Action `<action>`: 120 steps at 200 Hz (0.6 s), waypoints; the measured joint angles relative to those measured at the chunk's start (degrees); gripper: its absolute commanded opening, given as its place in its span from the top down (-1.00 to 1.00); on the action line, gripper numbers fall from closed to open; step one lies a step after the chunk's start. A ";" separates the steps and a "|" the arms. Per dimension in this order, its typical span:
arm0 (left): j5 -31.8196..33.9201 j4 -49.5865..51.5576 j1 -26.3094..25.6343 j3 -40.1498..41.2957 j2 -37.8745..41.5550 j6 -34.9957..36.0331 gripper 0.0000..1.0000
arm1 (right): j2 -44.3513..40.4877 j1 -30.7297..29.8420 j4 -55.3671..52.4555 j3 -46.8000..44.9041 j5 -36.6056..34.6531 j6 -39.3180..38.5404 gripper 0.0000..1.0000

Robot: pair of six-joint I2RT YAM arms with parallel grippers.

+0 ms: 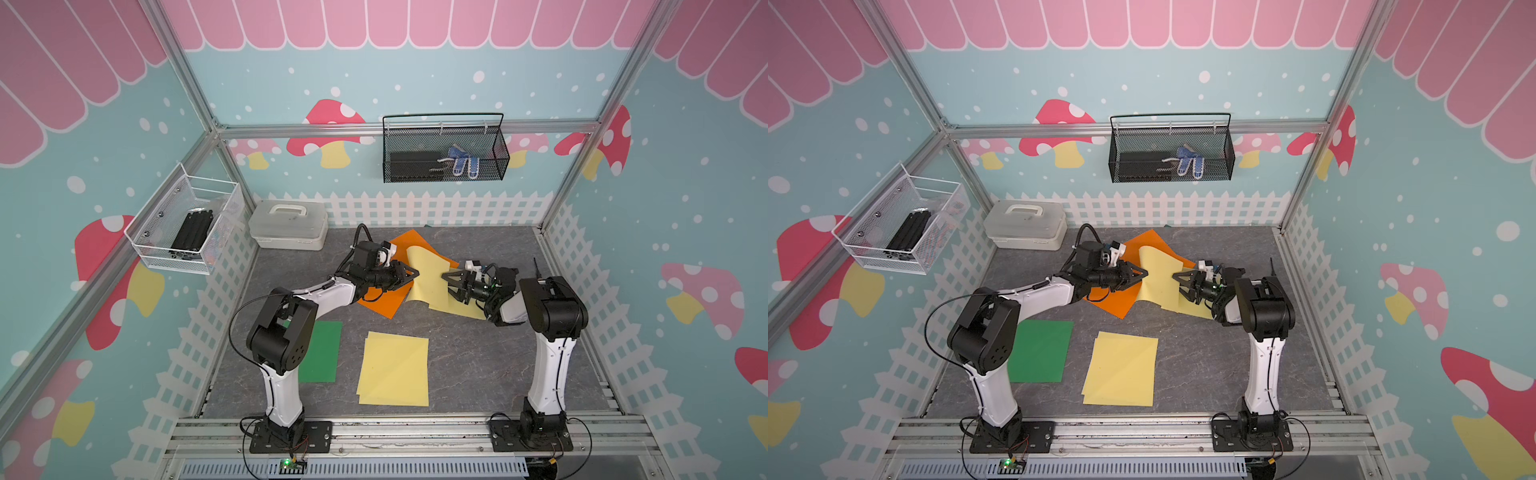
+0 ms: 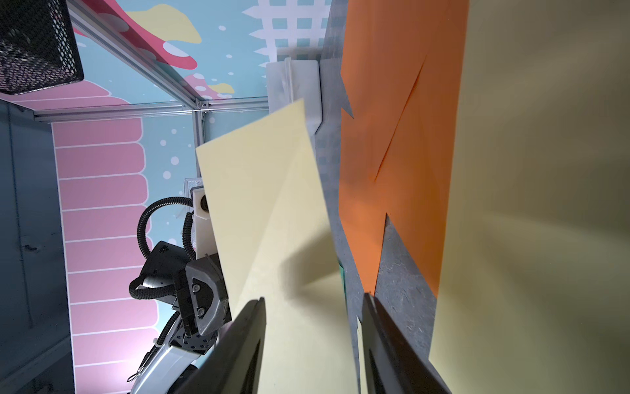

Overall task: Sort the scattered colored papers by color
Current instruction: Pick up the colored paper from the center of the board.

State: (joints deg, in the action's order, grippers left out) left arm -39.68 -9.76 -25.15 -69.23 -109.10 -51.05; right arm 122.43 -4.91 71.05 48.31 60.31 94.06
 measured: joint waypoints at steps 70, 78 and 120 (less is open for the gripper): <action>0.00 -0.04 0.00 0.00 -0.04 0.00 0.22 | -0.76 -1.44 0.42 0.48 1.46 1.38 0.77; 0.00 -0.07 0.00 0.00 -0.09 0.00 0.18 | -1.27 -1.55 0.39 0.48 1.62 1.40 0.85; 0.04 0.00 0.50 0.00 -0.31 0.28 0.08 | -5.99 -1.79 0.37 0.24 2.01 2.01 1.00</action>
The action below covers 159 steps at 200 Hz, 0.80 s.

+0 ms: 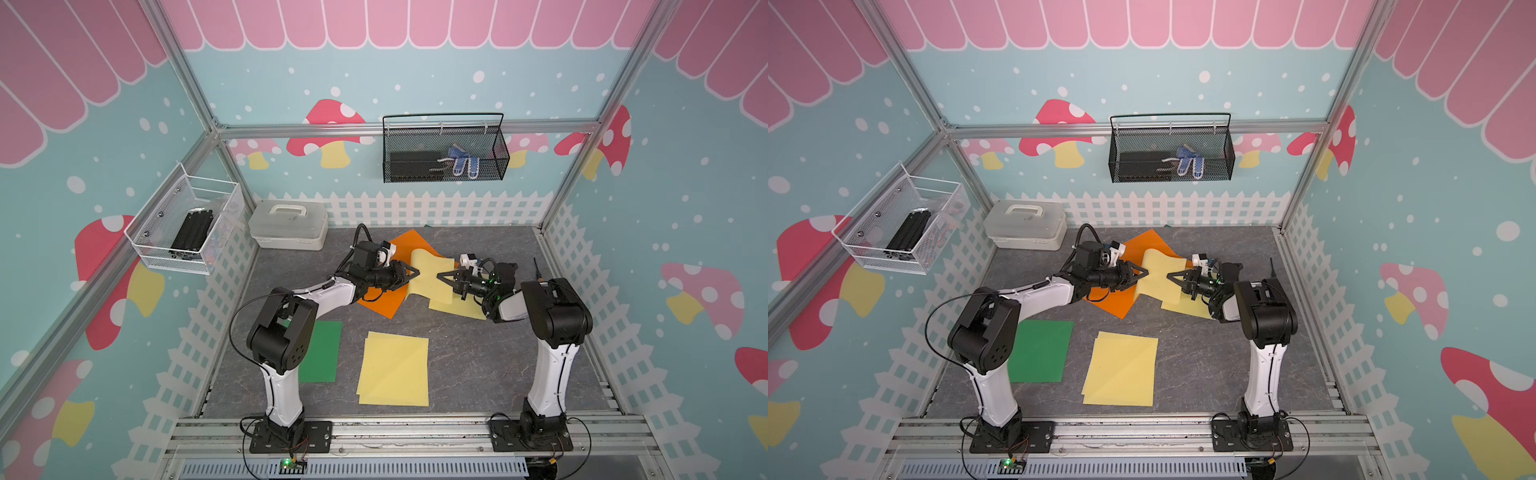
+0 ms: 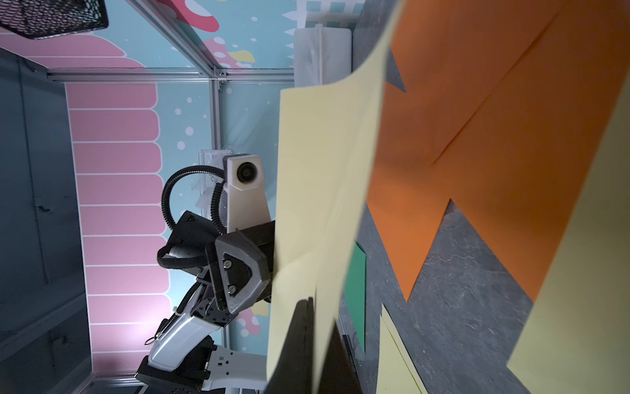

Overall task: Sort the scattered colored papers by color
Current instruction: Pick up the colored paper from the center of the board.

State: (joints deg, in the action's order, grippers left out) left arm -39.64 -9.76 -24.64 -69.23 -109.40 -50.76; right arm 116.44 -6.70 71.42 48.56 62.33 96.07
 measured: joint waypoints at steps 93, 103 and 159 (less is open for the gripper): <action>3.37 2.43 7.19 5.01 4.92 2.58 -0.07 | -22.51 -2.99 -36.57 4.72 -1.27 -20.96 1.00; 4.72 4.59 8.79 5.46 8.26 3.98 -0.09 | -24.55 -3.98 -46.18 8.37 -2.58 -26.69 1.00; 13.03 11.04 12.41 6.03 28.17 10.62 -0.15 | -28.04 -11.23 -72.83 16.61 -8.90 -41.55 1.00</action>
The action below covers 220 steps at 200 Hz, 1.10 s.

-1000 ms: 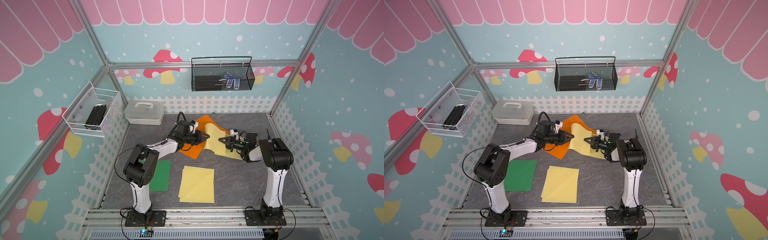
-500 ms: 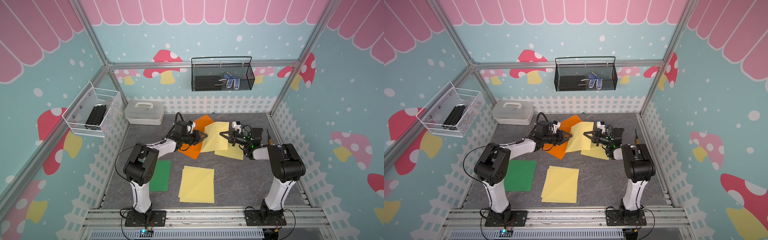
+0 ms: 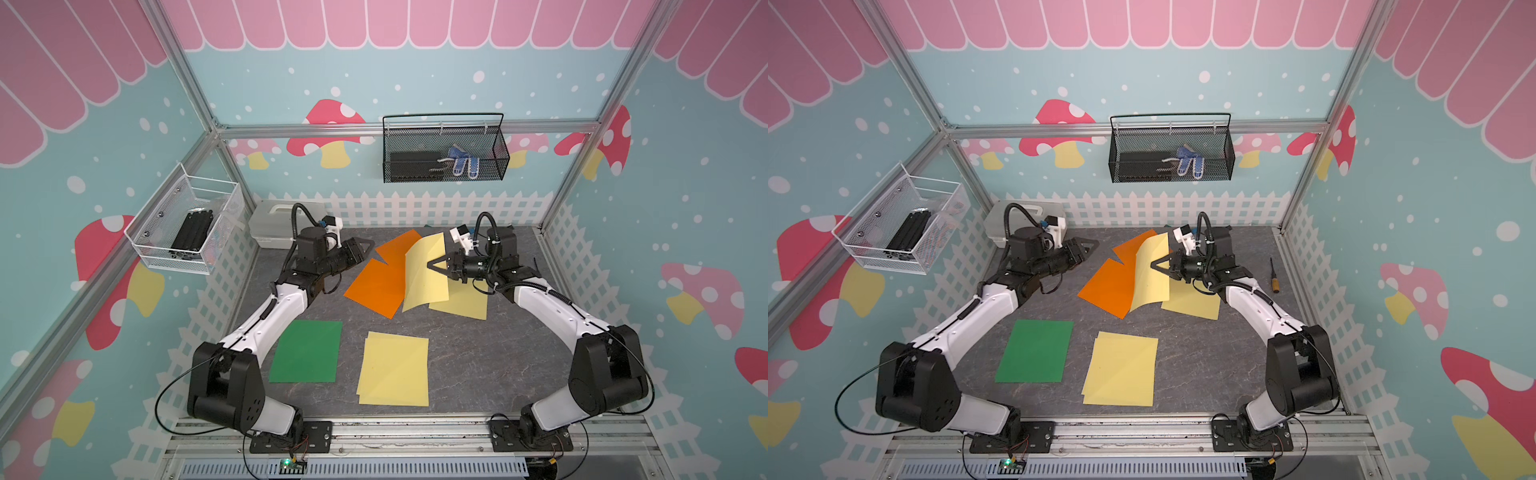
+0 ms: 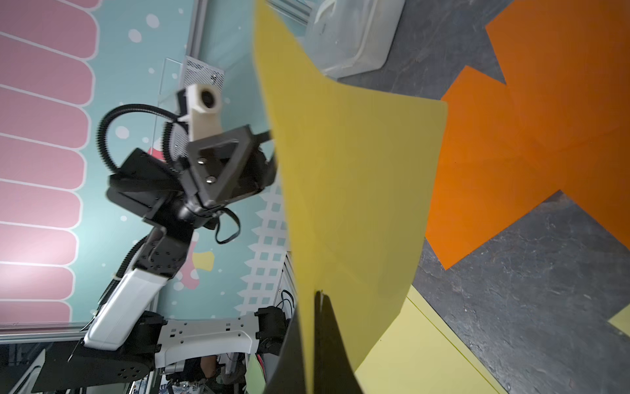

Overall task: Sort the scattered colored papers by color
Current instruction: Pick up the colored paper from the center of the board, then place the colored paper.

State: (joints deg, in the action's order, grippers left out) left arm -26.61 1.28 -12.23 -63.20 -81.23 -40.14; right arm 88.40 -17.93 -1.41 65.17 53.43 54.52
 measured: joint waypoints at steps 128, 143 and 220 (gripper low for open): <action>5.77 6.62 4.20 6.60 10.40 3.52 -0.21 | 0.28 -23.63 9.57 -5.90 -17.22 14.84 1.00; 5.40 6.62 4.70 6.82 10.49 3.56 -0.21 | -0.31 -25.81 14.01 -10.43 -20.04 18.75 1.00; 2.99 6.67 6.95 8.11 10.56 3.98 -0.22 | -5.60 -33.42 26.73 -21.24 -31.56 31.10 1.00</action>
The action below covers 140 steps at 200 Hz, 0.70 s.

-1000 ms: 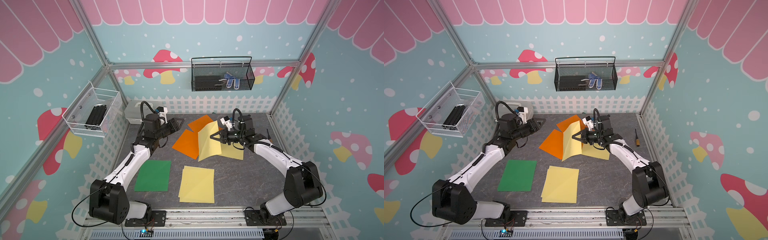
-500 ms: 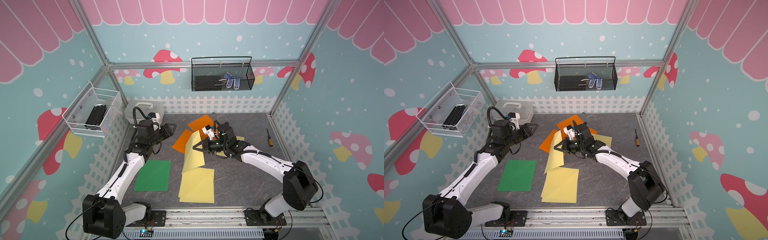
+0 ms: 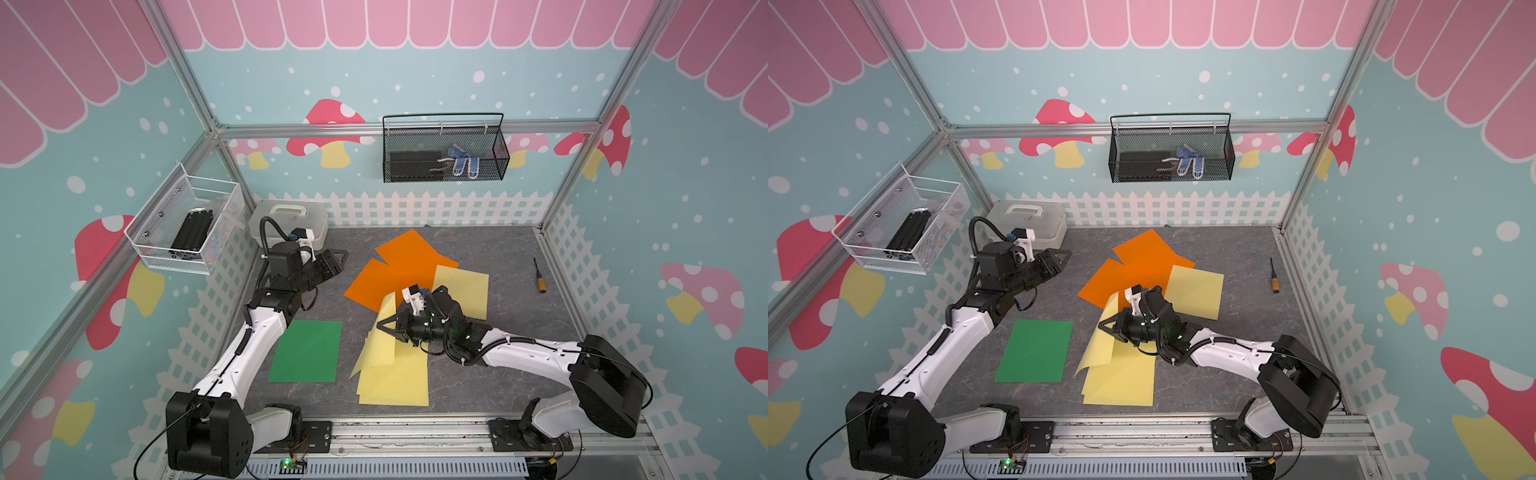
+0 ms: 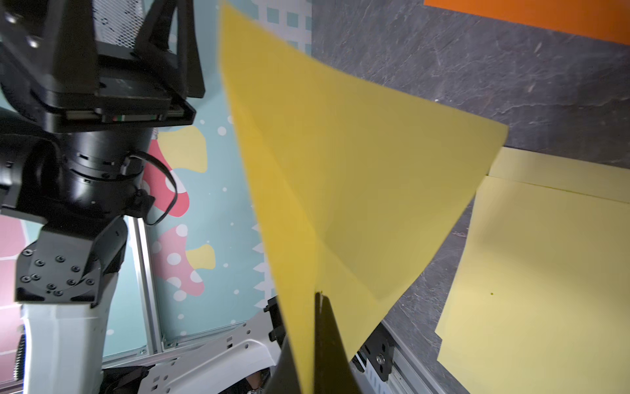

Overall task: Sort the scattered colored papers by color
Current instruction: Place the colored paper.

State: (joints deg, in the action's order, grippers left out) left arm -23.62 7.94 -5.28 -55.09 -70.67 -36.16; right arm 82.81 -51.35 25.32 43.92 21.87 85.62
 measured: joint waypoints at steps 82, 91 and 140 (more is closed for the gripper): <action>-0.85 -0.04 0.39 0.70 0.00 0.00 -0.23 | -0.26 -0.04 5.79 -7.56 -2.62 3.32 1.00; -1.05 -0.02 0.42 0.72 -0.02 0.00 -0.23 | -0.07 -0.04 6.93 -9.09 -2.84 3.67 1.00; -1.66 -0.04 0.46 0.74 -0.04 0.00 -0.23 | 3.41 -0.04 11.87 -16.28 -3.02 5.75 1.00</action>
State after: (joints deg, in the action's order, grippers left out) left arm -25.28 7.90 -4.82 -54.35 -70.72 -36.16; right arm 86.21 -51.40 37.19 27.64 18.85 91.37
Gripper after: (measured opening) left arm 0.614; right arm 0.047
